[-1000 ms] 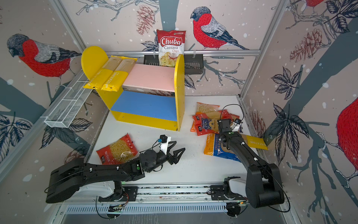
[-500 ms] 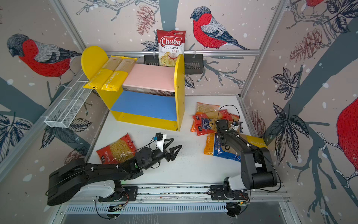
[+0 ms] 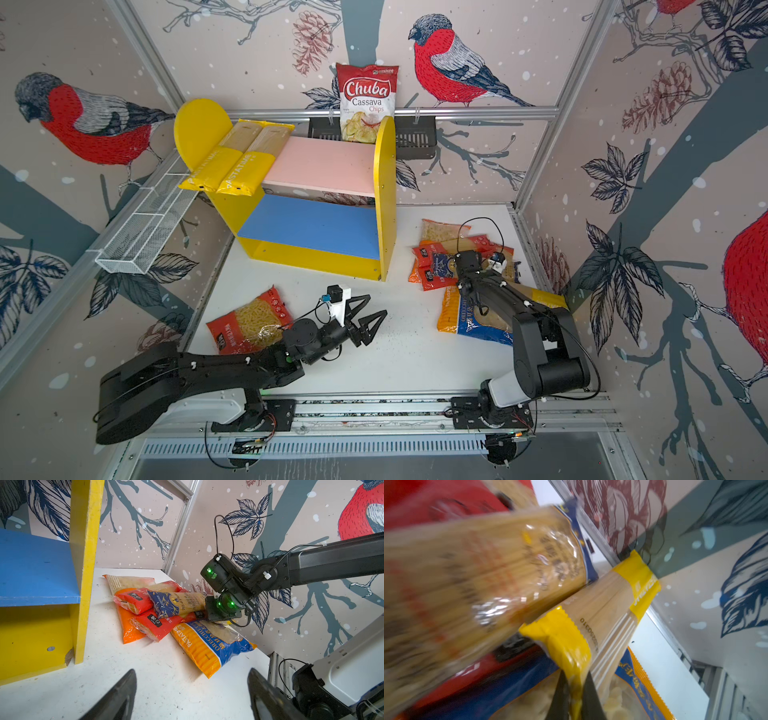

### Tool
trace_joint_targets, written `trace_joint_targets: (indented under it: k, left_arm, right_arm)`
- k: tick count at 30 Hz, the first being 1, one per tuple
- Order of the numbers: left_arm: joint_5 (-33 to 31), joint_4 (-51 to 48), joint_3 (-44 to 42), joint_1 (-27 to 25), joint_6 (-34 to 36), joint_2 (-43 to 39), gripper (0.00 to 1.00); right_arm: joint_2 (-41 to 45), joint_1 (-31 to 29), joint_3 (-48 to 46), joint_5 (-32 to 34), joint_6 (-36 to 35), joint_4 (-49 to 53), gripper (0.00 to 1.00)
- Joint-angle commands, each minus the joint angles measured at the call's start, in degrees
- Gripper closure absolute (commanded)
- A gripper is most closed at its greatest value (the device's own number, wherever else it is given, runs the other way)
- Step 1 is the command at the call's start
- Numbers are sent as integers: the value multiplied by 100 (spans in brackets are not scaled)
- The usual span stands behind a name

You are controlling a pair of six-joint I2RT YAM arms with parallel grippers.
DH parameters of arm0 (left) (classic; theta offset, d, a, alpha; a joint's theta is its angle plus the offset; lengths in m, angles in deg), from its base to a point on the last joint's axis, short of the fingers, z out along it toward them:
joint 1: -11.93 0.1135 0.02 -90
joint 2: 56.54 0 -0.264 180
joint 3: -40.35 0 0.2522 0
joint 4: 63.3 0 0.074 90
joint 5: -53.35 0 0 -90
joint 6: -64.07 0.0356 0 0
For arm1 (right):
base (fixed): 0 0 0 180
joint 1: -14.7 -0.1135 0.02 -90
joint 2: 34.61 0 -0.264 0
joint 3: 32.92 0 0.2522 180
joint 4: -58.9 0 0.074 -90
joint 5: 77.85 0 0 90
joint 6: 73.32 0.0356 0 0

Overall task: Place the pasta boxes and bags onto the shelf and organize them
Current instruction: 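Grasp the end of a yellow spaghetti pack in the pile with the right gripper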

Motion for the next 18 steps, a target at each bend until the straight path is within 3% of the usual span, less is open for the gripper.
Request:
trace_joint_targets:
  k: [1,5,10,13,18]
  left_arm:
    - [3,275,-32,11,30,-87,18]
    - [-54,332,-137,11,-125,-143,18]
    - [37,325,-173,11,-171,-122,18]
    - [46,288,-174,11,-183,-164,18]
    - [-2,236,-54,11,-210,-37,19]
  right_arm:
    - [183,-379,299,290,267,421,96]
    - [413,-1027,682,-9,738,897,97]
    - [539,-1609,985,-1536,1267,374,96]
    - [399,-1679,1185,-2360,1499,-335,95]
    - [-416,-1501,1994,-2883,1422,-1144,95]
